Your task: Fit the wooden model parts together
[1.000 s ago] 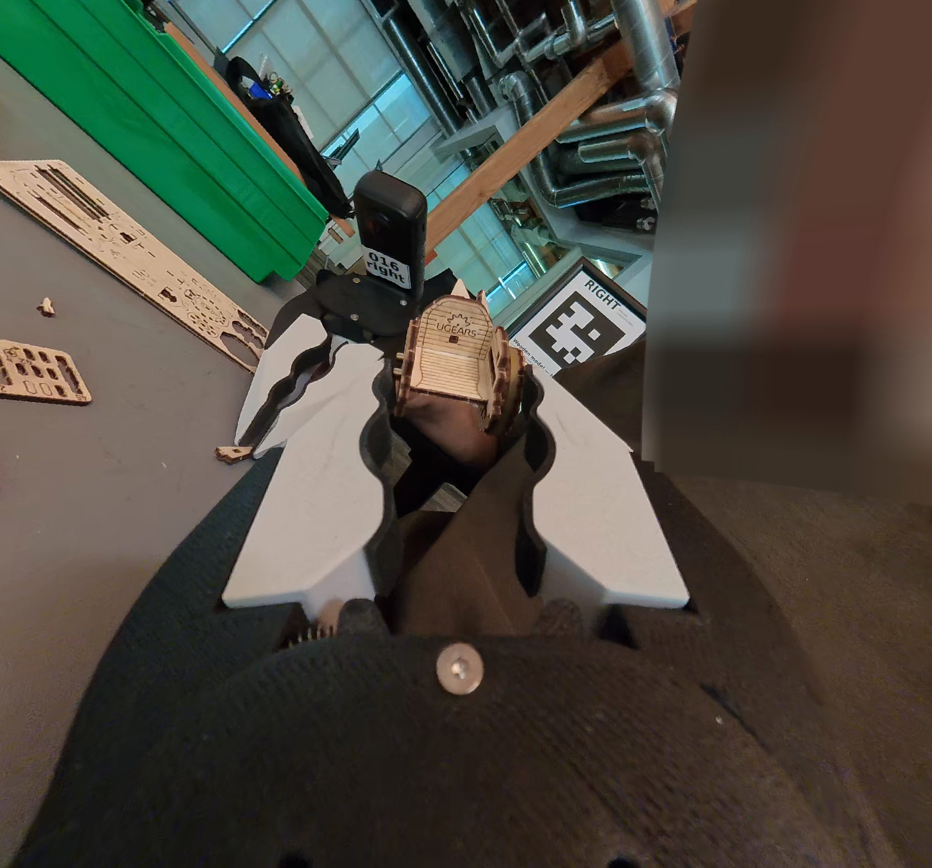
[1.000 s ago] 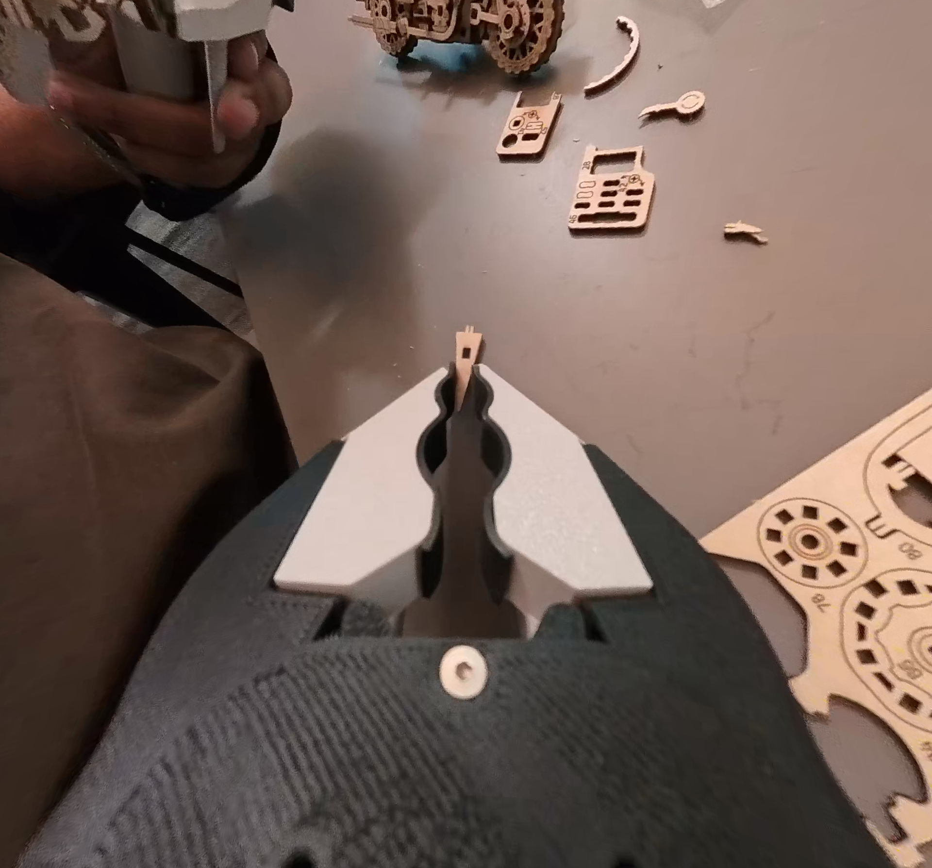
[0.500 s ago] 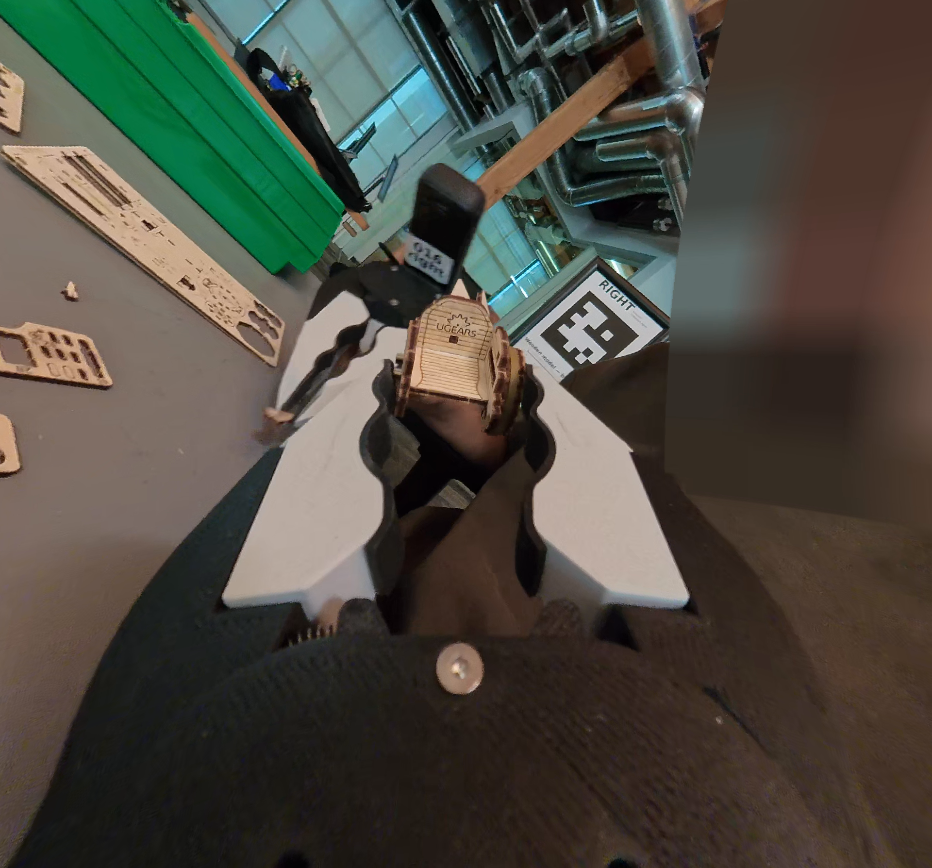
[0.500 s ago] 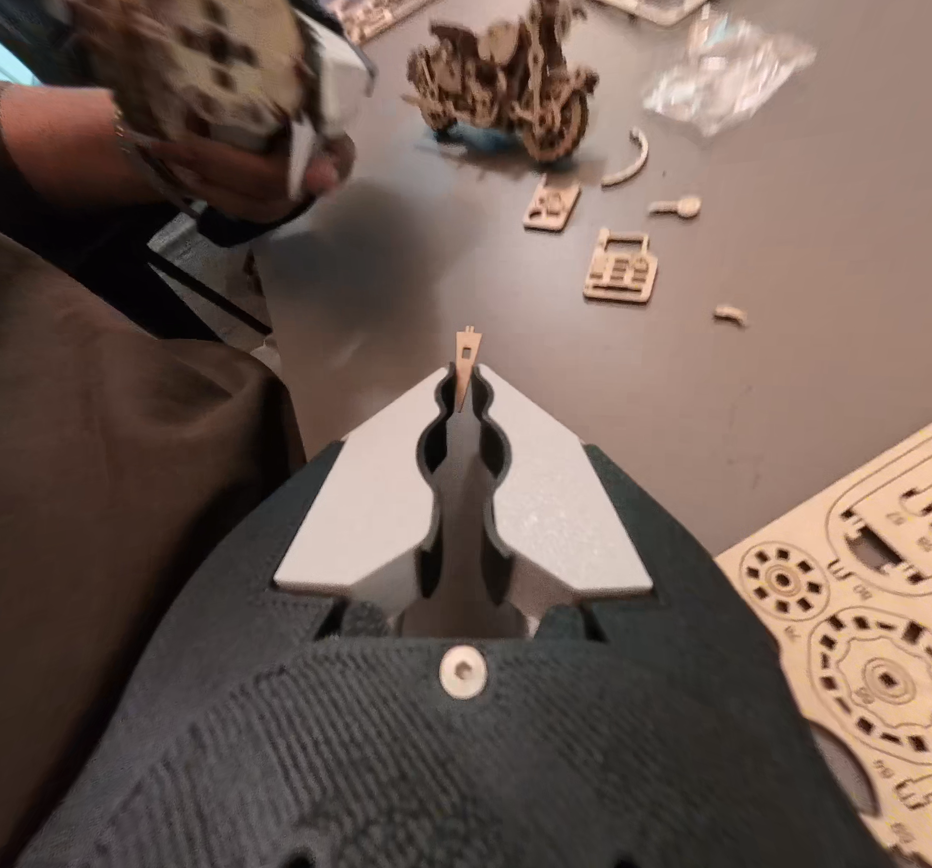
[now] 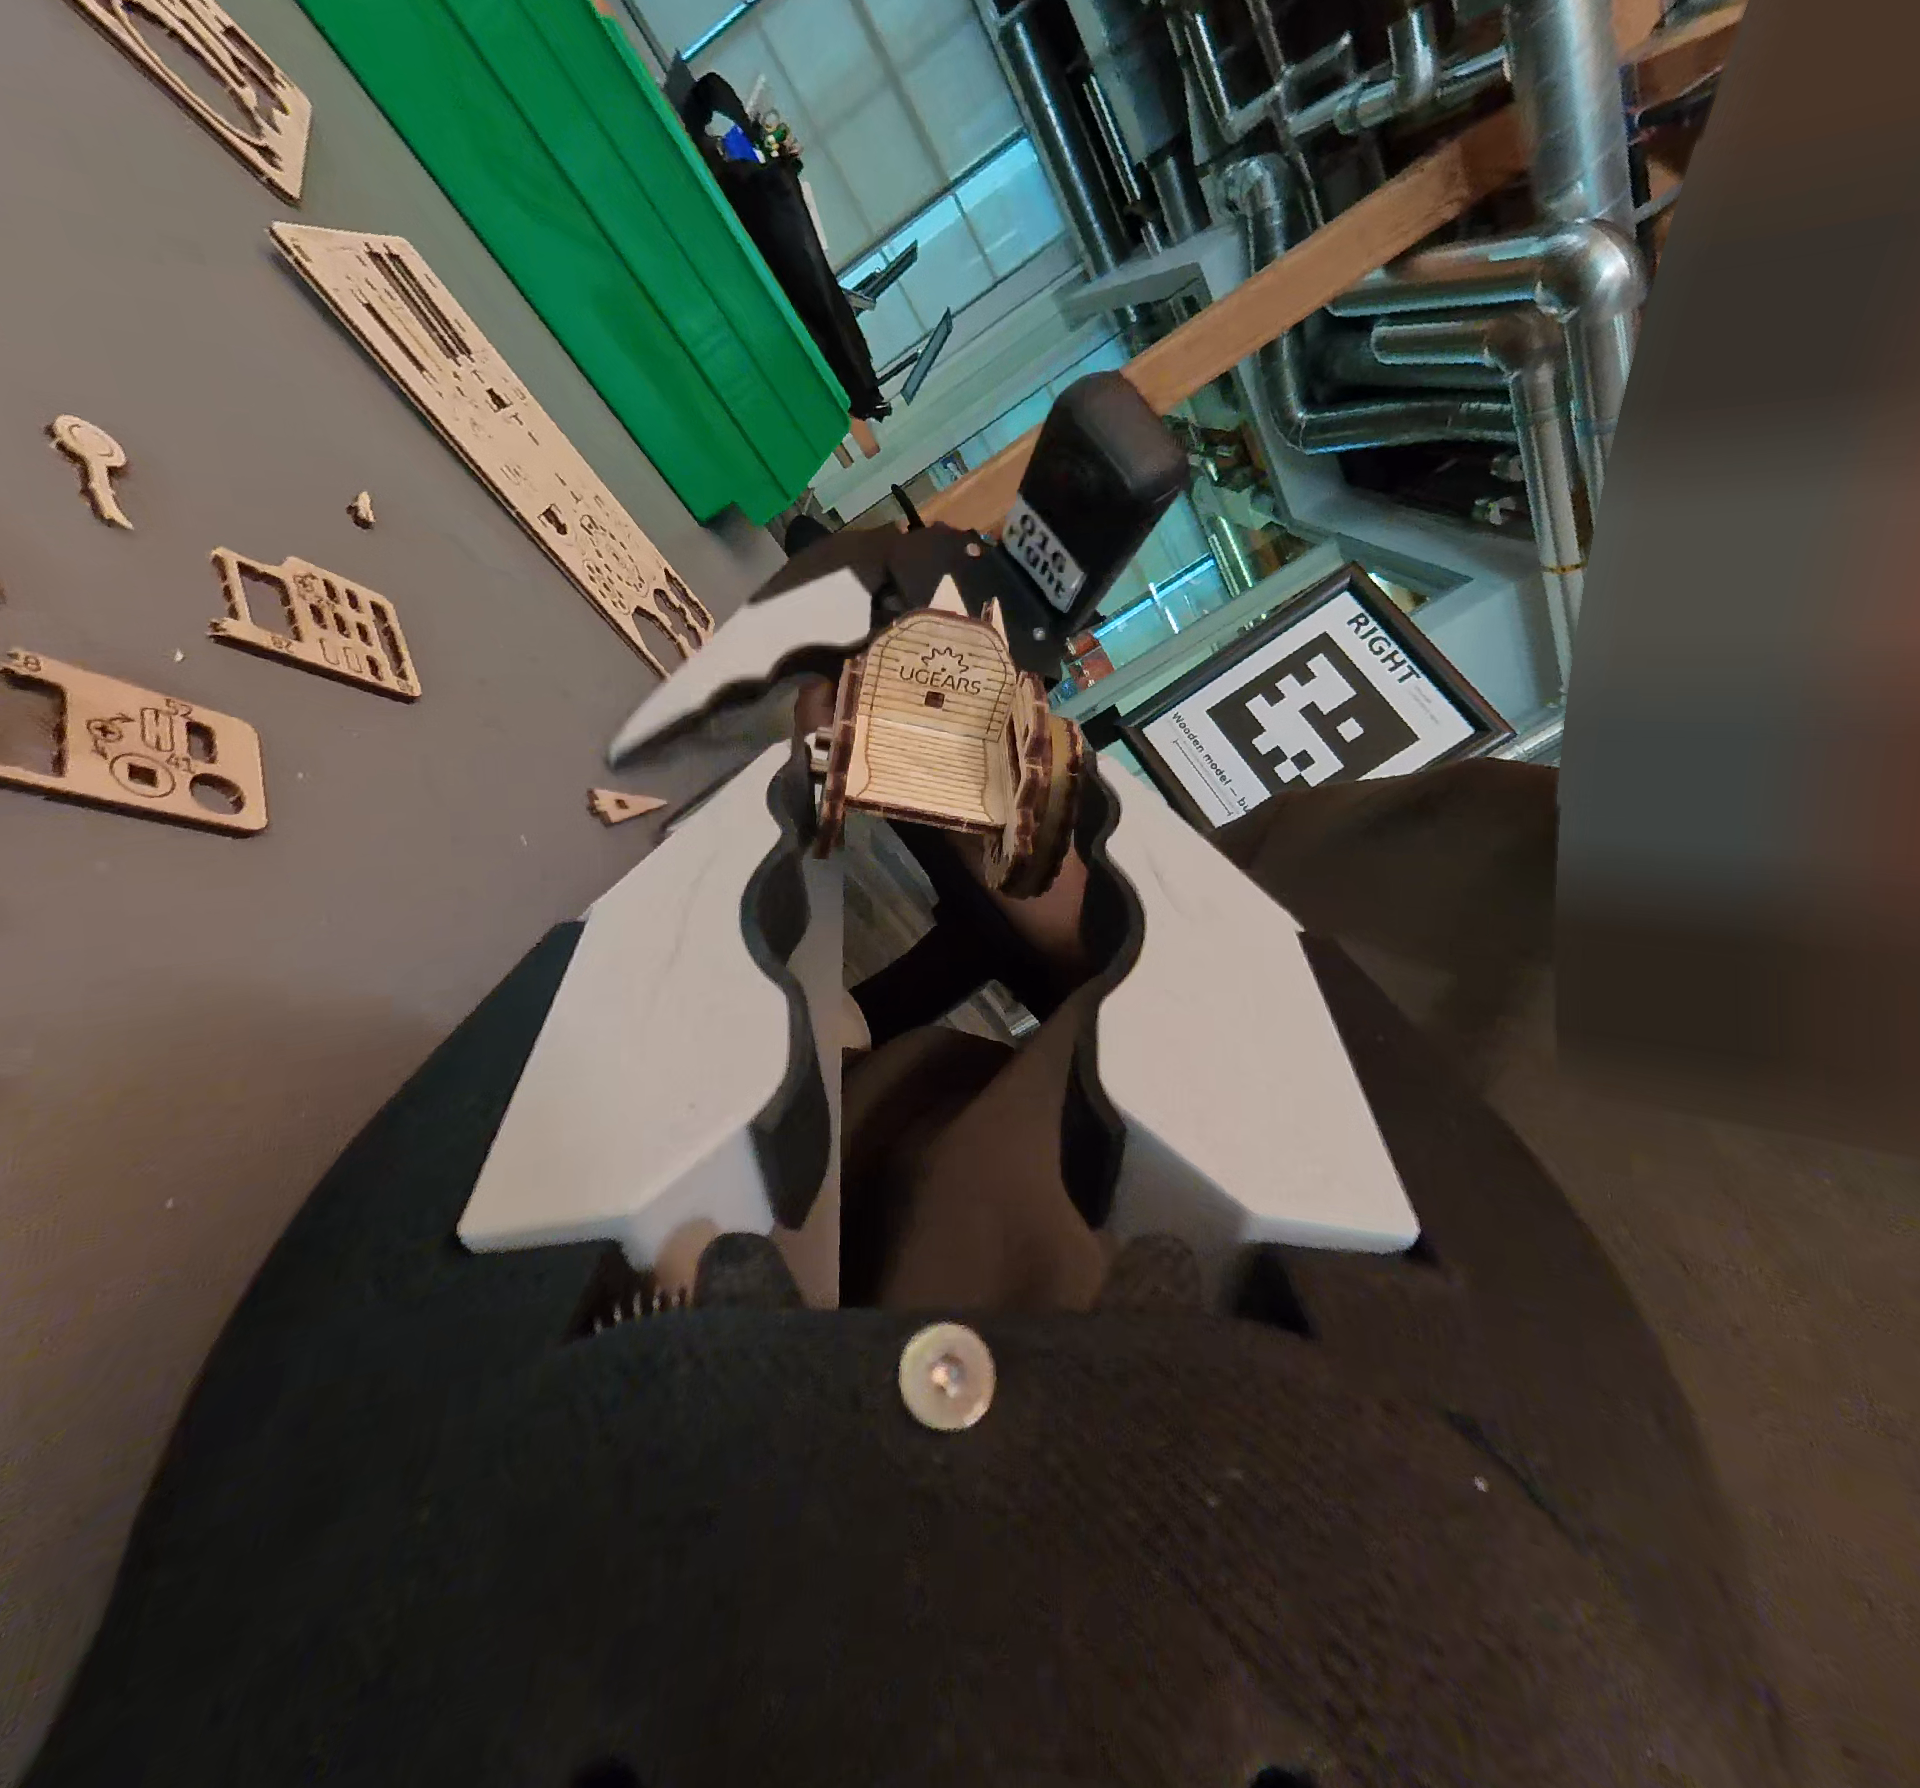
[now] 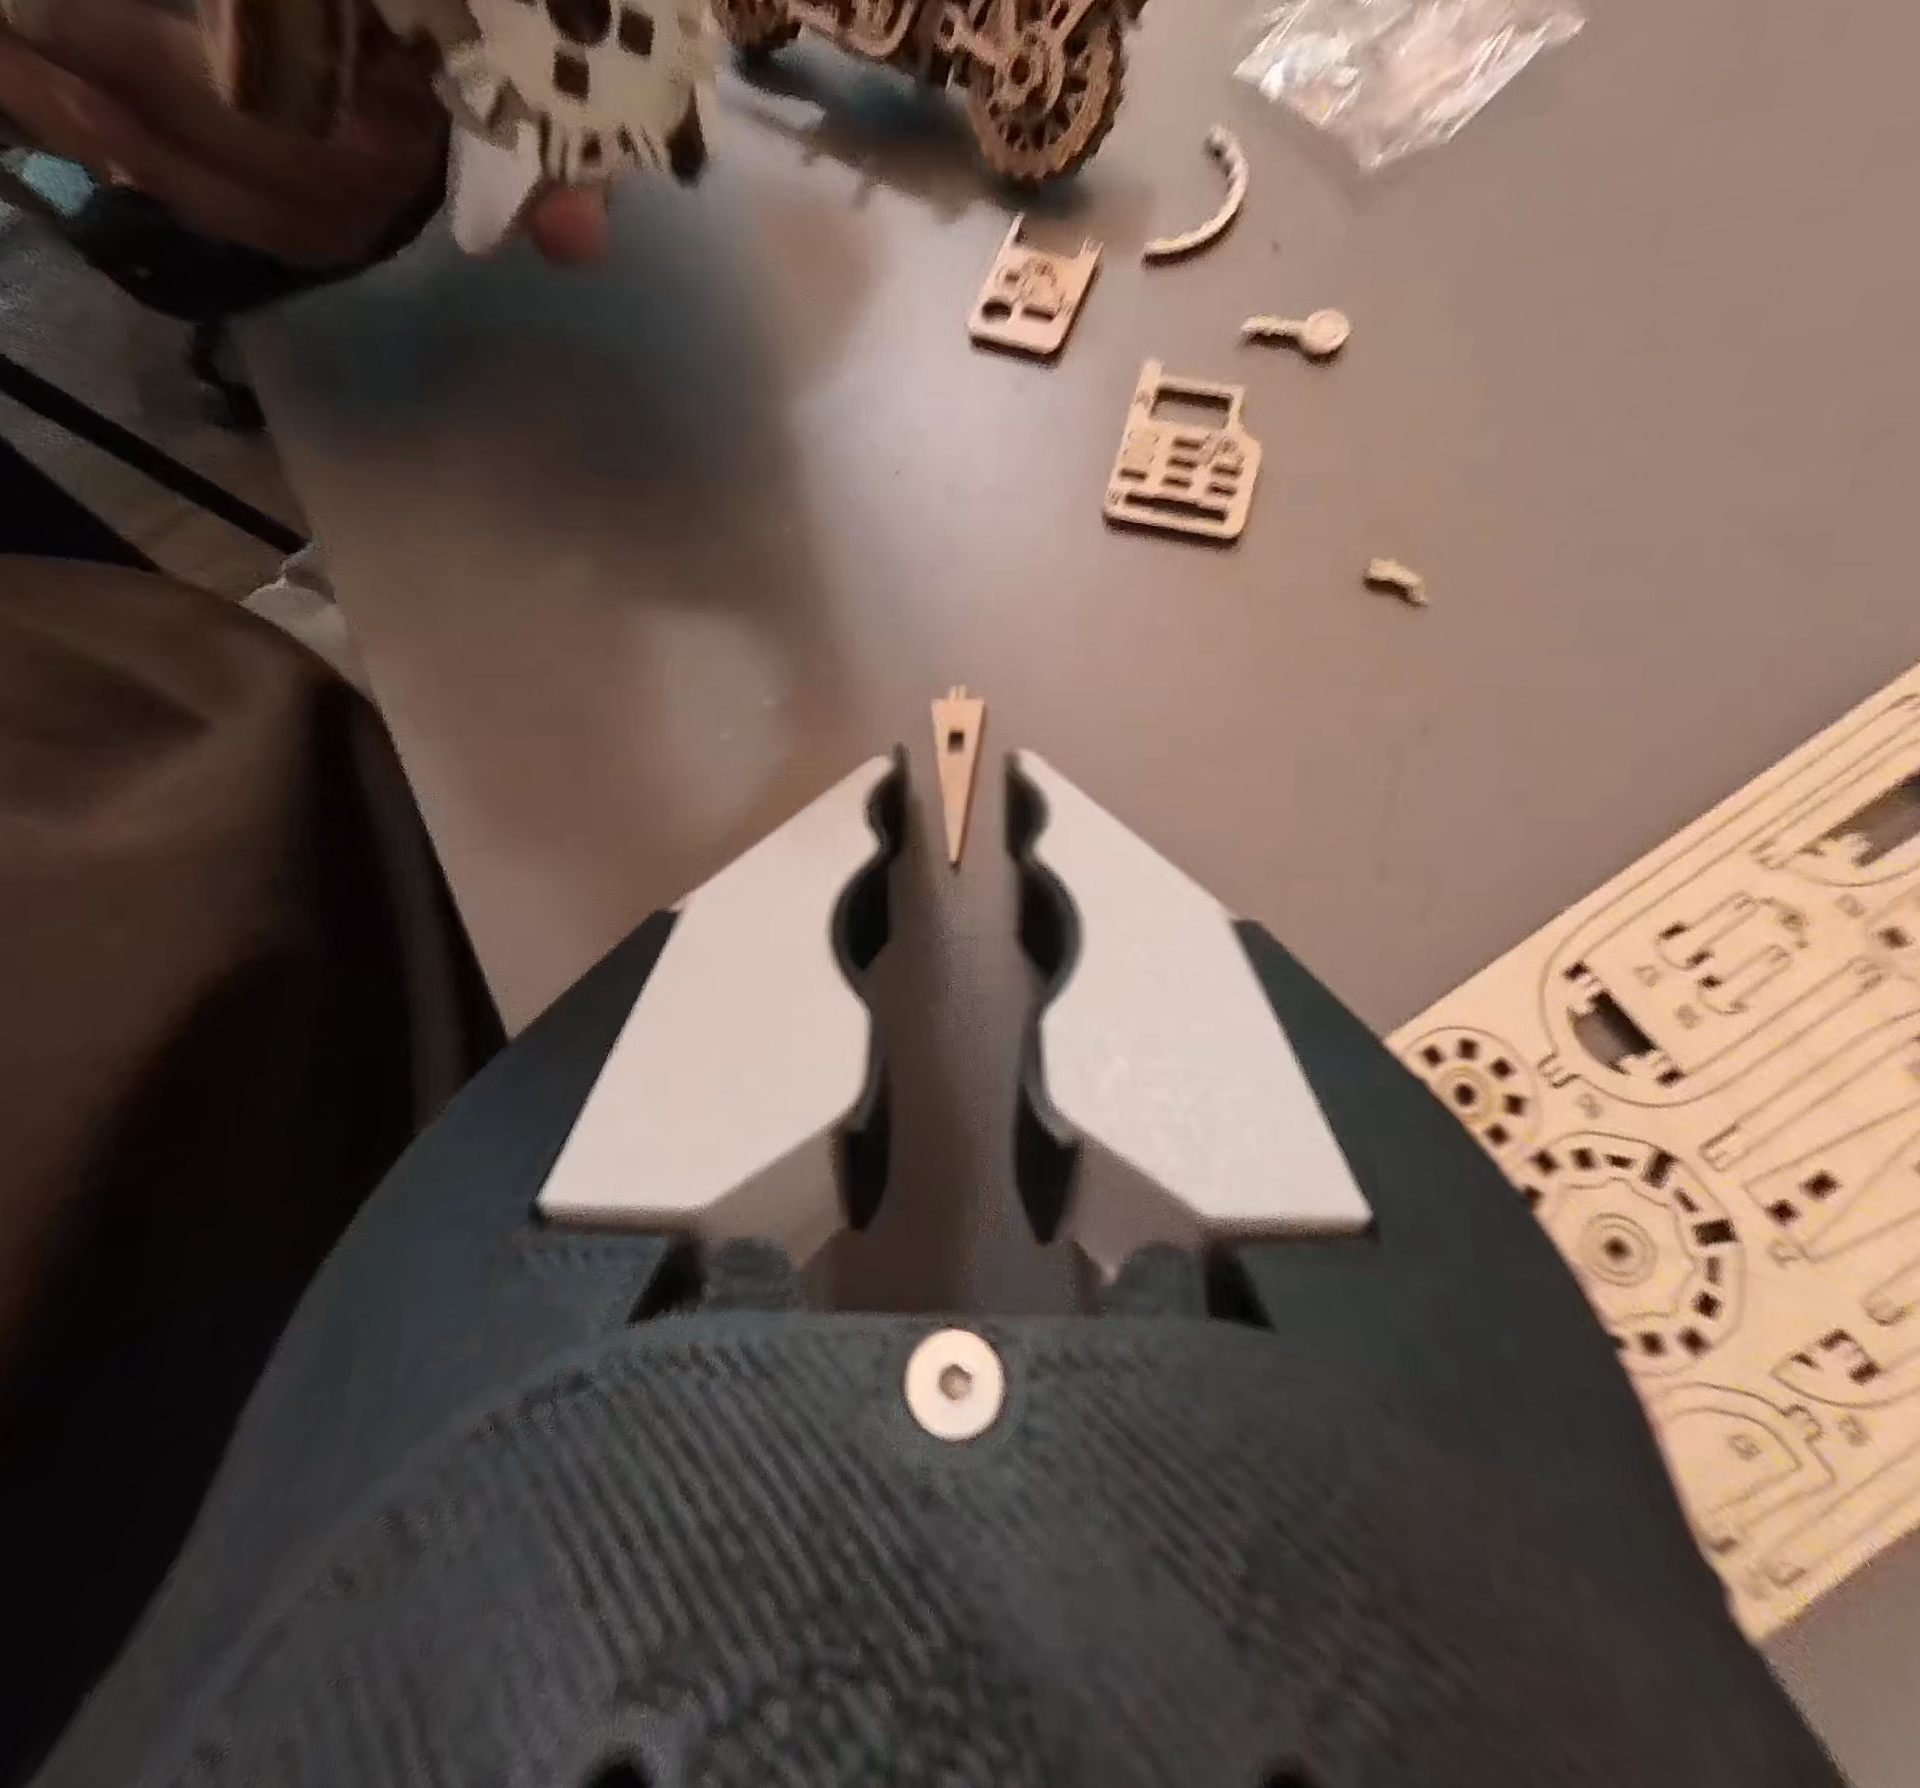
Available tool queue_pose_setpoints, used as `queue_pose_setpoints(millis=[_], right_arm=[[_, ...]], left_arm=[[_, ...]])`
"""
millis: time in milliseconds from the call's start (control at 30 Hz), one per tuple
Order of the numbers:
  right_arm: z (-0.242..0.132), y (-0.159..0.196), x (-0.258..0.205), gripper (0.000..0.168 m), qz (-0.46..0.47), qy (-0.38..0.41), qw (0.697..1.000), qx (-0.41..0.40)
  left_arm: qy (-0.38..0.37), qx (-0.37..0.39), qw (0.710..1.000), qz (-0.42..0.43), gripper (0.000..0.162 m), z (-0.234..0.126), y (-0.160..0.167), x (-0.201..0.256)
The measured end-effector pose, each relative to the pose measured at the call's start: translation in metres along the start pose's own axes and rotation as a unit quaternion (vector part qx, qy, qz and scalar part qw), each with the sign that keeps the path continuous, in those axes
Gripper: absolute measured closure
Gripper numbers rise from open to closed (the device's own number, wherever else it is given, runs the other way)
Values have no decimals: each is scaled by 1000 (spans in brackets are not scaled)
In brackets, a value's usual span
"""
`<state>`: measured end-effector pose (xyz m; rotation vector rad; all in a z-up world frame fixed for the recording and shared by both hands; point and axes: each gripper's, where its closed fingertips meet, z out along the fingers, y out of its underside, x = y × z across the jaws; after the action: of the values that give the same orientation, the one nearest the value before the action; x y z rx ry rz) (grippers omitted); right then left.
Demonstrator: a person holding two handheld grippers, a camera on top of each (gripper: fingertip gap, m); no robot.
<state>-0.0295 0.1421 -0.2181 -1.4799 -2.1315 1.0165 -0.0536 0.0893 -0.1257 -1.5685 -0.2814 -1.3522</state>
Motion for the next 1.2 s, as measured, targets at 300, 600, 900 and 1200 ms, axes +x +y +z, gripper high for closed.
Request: queue_pose_setpoints(millis=[300,600,900,1200], right_arm=[[-42,-76,-52,124,12,-129,964,233],[-54,-83,-61,143,78,-231,932,269],[-56,-85,-60,143,77,-225,933,271],[-58,-84,-60,143,86,-239,929,268]], left_arm=[[38,-46,998,-12,114,12,20,11],[64,-64,996,-15,114,17,28,20],[65,-63,996,-19,114,18,28,21],[76,-65,994,-36,114,19,29,22]])
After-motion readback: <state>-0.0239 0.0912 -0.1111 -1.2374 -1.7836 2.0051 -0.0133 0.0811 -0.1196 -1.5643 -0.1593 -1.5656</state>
